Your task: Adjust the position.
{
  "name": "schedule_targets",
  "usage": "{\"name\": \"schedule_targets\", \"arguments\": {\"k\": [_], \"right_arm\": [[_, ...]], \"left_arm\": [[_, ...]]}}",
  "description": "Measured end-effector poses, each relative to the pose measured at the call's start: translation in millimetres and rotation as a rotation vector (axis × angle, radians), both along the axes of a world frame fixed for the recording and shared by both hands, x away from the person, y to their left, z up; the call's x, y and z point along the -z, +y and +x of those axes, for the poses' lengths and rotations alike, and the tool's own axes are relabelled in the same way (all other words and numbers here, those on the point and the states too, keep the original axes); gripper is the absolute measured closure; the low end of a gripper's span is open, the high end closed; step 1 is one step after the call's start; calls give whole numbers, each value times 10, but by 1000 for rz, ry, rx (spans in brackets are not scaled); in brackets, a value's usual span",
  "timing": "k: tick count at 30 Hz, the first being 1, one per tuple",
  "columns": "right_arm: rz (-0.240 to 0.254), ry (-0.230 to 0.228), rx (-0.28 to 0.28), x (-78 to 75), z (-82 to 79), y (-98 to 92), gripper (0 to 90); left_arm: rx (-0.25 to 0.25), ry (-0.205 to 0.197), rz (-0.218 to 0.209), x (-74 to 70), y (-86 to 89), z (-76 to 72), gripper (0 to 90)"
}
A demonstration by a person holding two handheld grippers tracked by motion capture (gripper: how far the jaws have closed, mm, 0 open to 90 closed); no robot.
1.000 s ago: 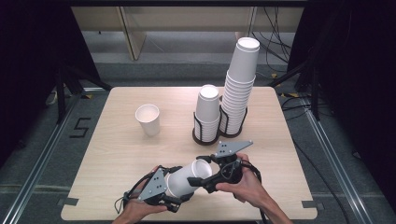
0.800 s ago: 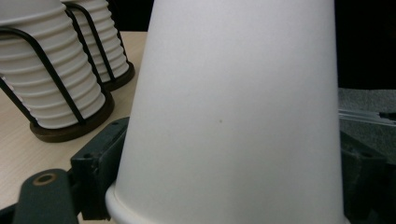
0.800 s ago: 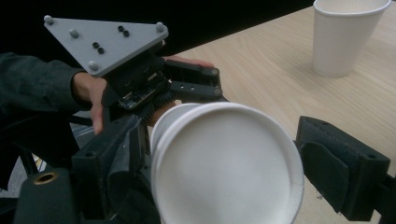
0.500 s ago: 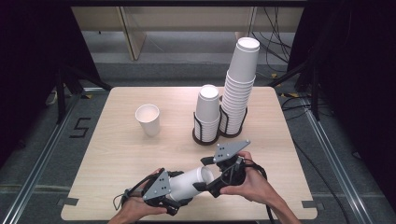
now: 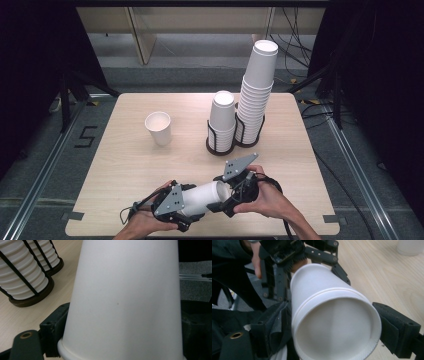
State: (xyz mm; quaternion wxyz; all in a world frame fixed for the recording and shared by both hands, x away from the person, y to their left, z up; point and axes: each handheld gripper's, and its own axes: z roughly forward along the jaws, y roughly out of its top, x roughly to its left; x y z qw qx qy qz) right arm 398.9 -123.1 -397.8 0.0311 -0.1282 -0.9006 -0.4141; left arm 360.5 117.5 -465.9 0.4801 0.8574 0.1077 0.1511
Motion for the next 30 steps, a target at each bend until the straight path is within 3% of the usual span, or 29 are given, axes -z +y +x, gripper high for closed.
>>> {"name": "schedule_targets", "arguments": {"k": [3, 4, 5, 9, 15, 22, 25, 27, 29, 30], "right_arm": [[-40, -33, -10, -19, -26, 16, 164], [-57, -19, 1, -26, -48, 19, 164], [-54, -44, -20, -15, -37, 33, 165], [-91, -30, -32, 13, -59, 69, 166], [-153, -50, -57, 31, -73, 105, 181], [-272, -89, -106, 39, -107, 224, 186], [-324, -66, -110, 49, -127, 283, 189], [-359, -85, -124, 75, -118, 318, 198], [-385, -109, -163, 98, -102, 346, 198], [-395, -109, -167, 106, -106, 357, 199]], "left_arm": [[5, 0, 21, -11, -4, -10, 167], [6, 5, 18, -6, -12, -15, 167], [7, 5, 18, 1, -17, -15, 168], [12, 6, 32, 14, -24, -18, 169], [29, 2, 71, 11, -36, -16, 169], [47, 27, 137, -18, -74, -39, 172], [52, 39, 150, -16, -87, -58, 173], [58, 52, 155, -14, -91, -64, 174], [70, 46, 191, -29, -81, -62, 175], [65, 58, 174, -17, -93, -73, 175]]}}
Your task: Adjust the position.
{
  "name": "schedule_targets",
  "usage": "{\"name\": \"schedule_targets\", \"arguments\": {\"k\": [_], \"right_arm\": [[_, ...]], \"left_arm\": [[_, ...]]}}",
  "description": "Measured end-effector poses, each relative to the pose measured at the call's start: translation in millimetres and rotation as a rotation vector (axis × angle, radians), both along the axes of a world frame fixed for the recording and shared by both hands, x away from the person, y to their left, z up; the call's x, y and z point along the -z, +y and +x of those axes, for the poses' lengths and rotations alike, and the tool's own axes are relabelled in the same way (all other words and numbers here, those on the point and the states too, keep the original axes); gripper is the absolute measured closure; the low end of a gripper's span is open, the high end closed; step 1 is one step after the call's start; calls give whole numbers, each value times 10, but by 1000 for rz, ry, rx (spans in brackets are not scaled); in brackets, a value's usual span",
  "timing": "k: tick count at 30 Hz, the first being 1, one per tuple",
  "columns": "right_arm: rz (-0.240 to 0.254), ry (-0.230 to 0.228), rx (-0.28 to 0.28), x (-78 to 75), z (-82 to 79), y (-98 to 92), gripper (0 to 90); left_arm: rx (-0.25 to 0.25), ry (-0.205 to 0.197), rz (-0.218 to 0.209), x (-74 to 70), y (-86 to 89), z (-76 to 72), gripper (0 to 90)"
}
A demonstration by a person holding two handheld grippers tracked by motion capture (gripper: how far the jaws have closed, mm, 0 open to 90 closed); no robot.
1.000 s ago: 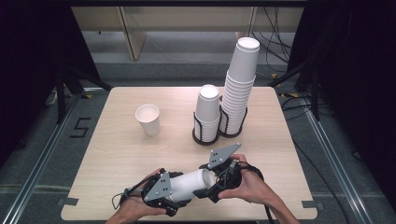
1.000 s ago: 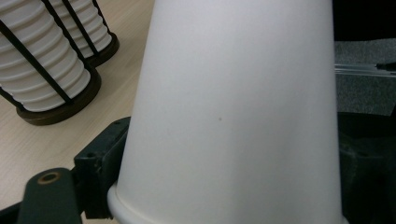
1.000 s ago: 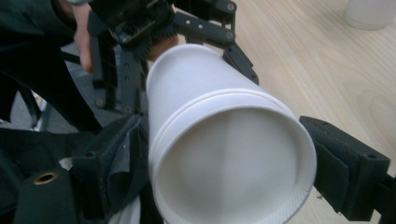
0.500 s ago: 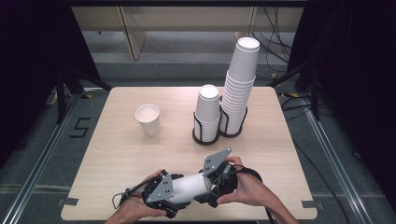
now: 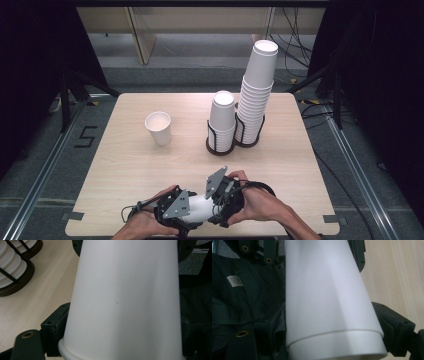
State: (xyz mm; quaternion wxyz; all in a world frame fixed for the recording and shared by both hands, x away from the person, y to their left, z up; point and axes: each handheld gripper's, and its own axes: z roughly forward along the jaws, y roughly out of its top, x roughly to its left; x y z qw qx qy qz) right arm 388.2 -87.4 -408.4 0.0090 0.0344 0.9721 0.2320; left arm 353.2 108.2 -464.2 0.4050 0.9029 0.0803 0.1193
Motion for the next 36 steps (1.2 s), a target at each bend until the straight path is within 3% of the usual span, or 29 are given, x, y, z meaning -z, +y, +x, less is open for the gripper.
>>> {"name": "schedule_targets", "arguments": {"k": [1, 2, 3, 4, 5, 6, 11, 13, 14, 16, 18, 19, 21, 22, 23, 25, 29, 32, 33, 34, 36], "right_arm": [[-40, 26, 47, -12, -45, 3, 200], [-54, 19, 28, 10, -39, 21, 202], [-46, -3, -32, 39, -7, 47, 203], [-81, -3, -5, 33, -38, 51, 208], [-91, 22, 15, 40, -64, 66, 223], [-96, 47, 8, 45, -71, 78, 237], [-107, 18, -15, 62, -84, 99, 247], [-123, -24, -38, 58, -66, 89, 247], [-98, -41, -72, 65, -45, 92, 246], [-88, -38, -79, 58, -40, 79, 244], [-101, -42, -49, 55, -68, 55, 245], [-91, -51, -76, 65, -54, 49, 246], [-120, -32, 11, 53, -115, 12, 248], [-103, -61, -30, 52, -88, 4, 248], [-108, -34, 8, 49, -110, -16, 249], [-70, -86, -69, 51, -55, -26, 250], [-77, -47, -2, 40, -101, -66, 253], [-64, -42, 10, 42, -99, -86, 254], [-51, -42, 9, 44, -97, -90, 254], [-4, -56, -47, 56, -58, -92, 254], [16, -45, -35, 42, -60, -126, 254]], "left_arm": [[-1, -2, 3, 0, -3, -4, 175], [11, -3, 18, -9, 1, 3, 177], [14, -5, 22, -12, -3, -1, 178], [12, 9, 9, -6, -15, -10, 179], [17, -3, 26, -7, -14, -11, 180], [19, -3, 31, -2, -17, -13, 180], [18, 0, 29, 13, -16, -13, 169], [13, -2, 4, 26, -22, -11, 143], [16, -4, -10, 33, -20, -5, 133], [19, 5, -38, 48, -12, 14, 100], [26, 19, -59, 49, 14, 30, 95], [32, 23, -65, 46, 29, 44, 95], [35, 13, -80, 38, 57, 55, 95], [38, 18, -101, 40, 62, 55, 95], [34, 13, -114, 35, 67, 53, 95], [53, 15, -115, -2, 95, 62, 94], [57, 22, -161, -19, 137, 72, 94], [52, 21, -183, -31, 160, 81, 92], [51, 23, -208, -34, 169, 87, 92], [49, 25, -209, -48, 186, 93, 92], [37, 45, -252, -56, 203, 90, 91]]}}
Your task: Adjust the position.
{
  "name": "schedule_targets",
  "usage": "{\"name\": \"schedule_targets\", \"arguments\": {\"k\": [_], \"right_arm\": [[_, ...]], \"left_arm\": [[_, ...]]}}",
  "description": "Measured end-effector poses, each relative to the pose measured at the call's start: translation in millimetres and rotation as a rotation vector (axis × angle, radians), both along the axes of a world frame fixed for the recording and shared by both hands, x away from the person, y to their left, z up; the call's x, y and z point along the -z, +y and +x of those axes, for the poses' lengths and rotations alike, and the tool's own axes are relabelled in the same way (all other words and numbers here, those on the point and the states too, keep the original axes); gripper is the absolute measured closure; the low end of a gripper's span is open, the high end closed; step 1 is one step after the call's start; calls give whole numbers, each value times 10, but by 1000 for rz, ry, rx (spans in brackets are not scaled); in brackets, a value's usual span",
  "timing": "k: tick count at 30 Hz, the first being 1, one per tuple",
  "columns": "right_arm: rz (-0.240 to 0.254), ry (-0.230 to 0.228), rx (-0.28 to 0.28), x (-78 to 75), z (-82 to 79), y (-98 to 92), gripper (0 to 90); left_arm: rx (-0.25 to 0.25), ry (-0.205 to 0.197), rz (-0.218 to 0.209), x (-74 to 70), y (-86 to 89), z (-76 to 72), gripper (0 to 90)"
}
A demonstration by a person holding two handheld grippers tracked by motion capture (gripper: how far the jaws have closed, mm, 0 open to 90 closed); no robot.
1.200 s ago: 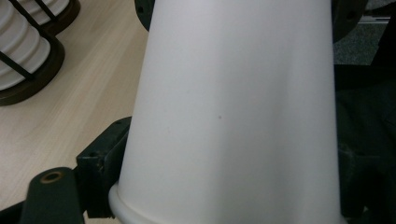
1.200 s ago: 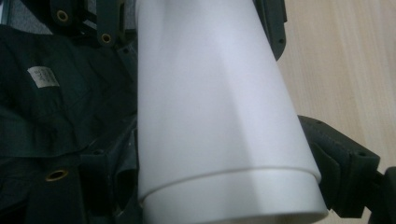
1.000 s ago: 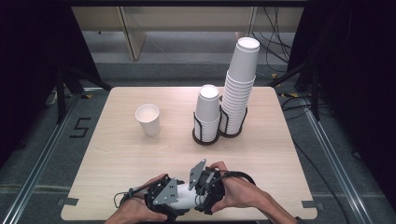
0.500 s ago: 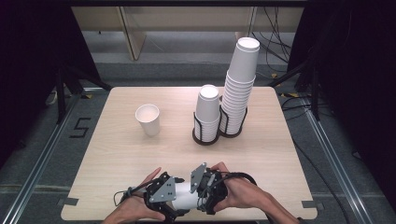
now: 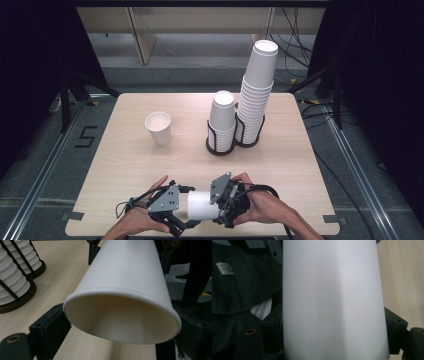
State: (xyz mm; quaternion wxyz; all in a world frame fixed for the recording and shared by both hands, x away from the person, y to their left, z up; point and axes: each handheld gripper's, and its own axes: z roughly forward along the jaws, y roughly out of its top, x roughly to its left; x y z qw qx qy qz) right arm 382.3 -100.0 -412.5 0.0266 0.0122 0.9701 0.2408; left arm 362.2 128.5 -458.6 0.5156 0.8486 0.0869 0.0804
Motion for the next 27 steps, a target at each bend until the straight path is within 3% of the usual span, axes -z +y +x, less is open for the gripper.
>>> {"name": "schedule_targets", "arguments": {"k": [1, 3, 5, 6, 9, 11, 13, 17, 20, 27], "right_arm": [[2, 0, 6, -5, -1, -18, 253], [-9, -22, 28, 6, 10, -65, 253], [21, 5, 49, 8, 44, -133, 253], [30, -8, 63, -1, 49, -158, 252], [58, -36, 105, -15, 86, -234, 252], [110, -46, 165, -21, 134, -312, 251], [190, -45, 216, -34, 169, -392, 250], [314, -64, 225, -77, 178, -495, 249], [359, -65, 215, -88, 148, -520, 249], [383, -36, 159, -27, 113, -490, 248]], "left_arm": [[1, -8, 2, -7, 20, 13, 90], [-12, 30, -63, -16, 78, 50, 137], [-22, 41, -90, 6, 91, 80, 143], [-39, 40, -84, 6, 103, 80, 144], [-75, 53, -131, -5, 149, 109, 145], [-91, 67, -176, -22, 179, 122, 144], [-121, 64, -187, -35, 205, 139, 144], [-176, 85, -220, -7, 205, 170, 144], [-181, 117, -238, 39, 165, 183, 144], [-139, 133, -246, 56, 81, 146, 144]]}}
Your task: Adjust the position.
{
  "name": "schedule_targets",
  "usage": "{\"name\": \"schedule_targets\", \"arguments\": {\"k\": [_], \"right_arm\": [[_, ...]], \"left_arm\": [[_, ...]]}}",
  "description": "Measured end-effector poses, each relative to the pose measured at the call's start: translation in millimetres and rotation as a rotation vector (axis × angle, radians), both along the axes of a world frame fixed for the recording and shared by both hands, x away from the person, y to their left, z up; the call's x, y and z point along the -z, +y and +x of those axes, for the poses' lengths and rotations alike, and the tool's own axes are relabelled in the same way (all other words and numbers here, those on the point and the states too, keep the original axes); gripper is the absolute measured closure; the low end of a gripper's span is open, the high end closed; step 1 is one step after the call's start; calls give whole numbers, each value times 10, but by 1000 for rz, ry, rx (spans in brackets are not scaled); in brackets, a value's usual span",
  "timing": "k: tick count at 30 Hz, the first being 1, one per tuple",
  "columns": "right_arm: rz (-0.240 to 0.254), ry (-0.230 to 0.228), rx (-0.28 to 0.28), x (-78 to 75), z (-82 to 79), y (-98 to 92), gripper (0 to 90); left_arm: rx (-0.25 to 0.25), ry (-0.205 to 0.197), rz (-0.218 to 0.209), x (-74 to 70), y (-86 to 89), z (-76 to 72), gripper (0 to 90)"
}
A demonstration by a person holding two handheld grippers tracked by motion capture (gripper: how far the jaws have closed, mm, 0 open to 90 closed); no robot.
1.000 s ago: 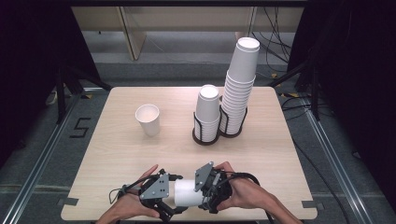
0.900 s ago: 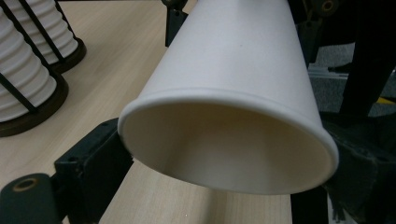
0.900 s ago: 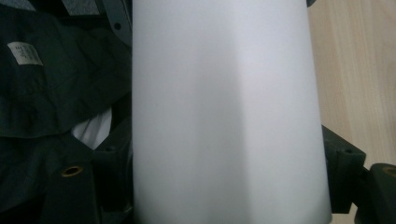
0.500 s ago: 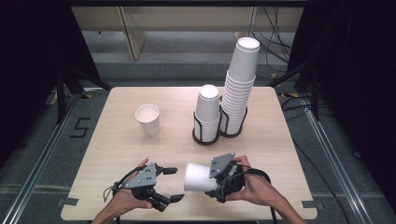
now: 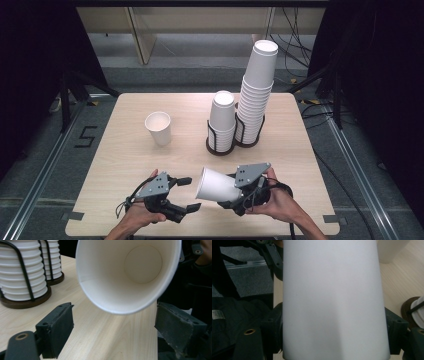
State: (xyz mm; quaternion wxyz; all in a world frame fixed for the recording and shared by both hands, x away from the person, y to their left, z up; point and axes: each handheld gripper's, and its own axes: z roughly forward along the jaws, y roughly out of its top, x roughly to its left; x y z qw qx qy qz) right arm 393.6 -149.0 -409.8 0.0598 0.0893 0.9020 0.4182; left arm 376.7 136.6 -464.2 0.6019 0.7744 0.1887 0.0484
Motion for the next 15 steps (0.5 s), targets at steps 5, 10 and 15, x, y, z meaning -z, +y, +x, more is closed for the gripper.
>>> {"name": "schedule_targets", "arguments": {"k": [5, 10, 15], "right_arm": [[-7, 4, -44, 34, -22, 47, 248], [-4, 16, -69, 64, -39, 90, 248], [0, 21, -83, 86, -40, 108, 249]], "left_arm": [[30, 1, -27, -8, -16, -10, 143], [55, -6, -33, -14, -37, -29, 134], [56, -2, -17, -25, -25, -29, 93]]}}
